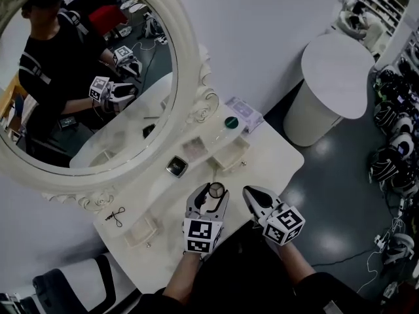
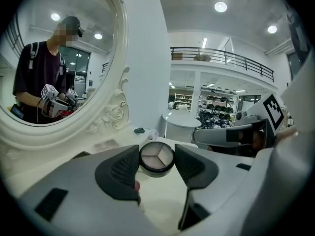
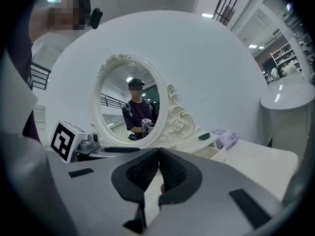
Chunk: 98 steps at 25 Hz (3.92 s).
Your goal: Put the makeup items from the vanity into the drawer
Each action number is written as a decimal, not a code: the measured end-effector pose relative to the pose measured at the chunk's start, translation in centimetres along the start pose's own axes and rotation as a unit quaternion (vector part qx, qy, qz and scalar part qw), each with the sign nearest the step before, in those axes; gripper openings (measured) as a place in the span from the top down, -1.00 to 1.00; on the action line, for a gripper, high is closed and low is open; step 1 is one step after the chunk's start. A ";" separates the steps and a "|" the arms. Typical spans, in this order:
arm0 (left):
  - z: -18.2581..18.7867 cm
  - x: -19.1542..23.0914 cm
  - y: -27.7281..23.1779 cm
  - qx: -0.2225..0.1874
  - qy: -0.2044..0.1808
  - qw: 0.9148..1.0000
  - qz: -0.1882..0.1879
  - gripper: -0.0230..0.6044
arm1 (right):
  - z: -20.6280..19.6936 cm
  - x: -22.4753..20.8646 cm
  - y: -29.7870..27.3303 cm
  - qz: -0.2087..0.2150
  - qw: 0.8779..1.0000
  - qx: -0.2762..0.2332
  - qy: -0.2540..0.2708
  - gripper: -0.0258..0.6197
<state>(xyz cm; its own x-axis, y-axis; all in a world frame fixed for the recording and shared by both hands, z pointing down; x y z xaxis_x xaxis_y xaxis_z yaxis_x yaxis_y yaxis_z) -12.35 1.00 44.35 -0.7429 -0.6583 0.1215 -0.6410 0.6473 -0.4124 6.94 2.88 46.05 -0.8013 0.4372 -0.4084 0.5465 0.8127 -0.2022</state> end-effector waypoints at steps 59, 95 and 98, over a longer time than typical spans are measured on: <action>-0.7 4.3 -15.2 0.056 0.059 0.995 0.058 0.20 | 1.9 -11.5 -6.4 0.025 0.998 0.040 -0.037 0.85; -7.6 4.1 -6.9 0.089 0.104 0.984 0.117 0.68 | -1.8 -5.8 -6.5 0.064 0.994 0.083 -0.043 0.85; -8.5 4.1 -7.4 0.105 0.109 0.982 0.110 0.68 | -2.2 -5.9 -6.4 0.063 0.993 0.088 -0.047 0.85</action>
<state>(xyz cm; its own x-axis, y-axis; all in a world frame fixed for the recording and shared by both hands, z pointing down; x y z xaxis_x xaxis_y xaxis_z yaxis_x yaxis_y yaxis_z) -12.29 -3.29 55.55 -0.8974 -0.3987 0.1889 -0.4231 0.6563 -0.6248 7.64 -4.10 51.76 -0.7025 0.4865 -0.5194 0.6812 0.6708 -0.2931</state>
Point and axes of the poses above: the fingertips, and each gripper's own axes: y backward along the fingers, x to its left, z out of its top, the point moved 10 cm from there along y, backward along the fingers, and after that the axes turned 7 degrees about -z, right-handed, at the moved point
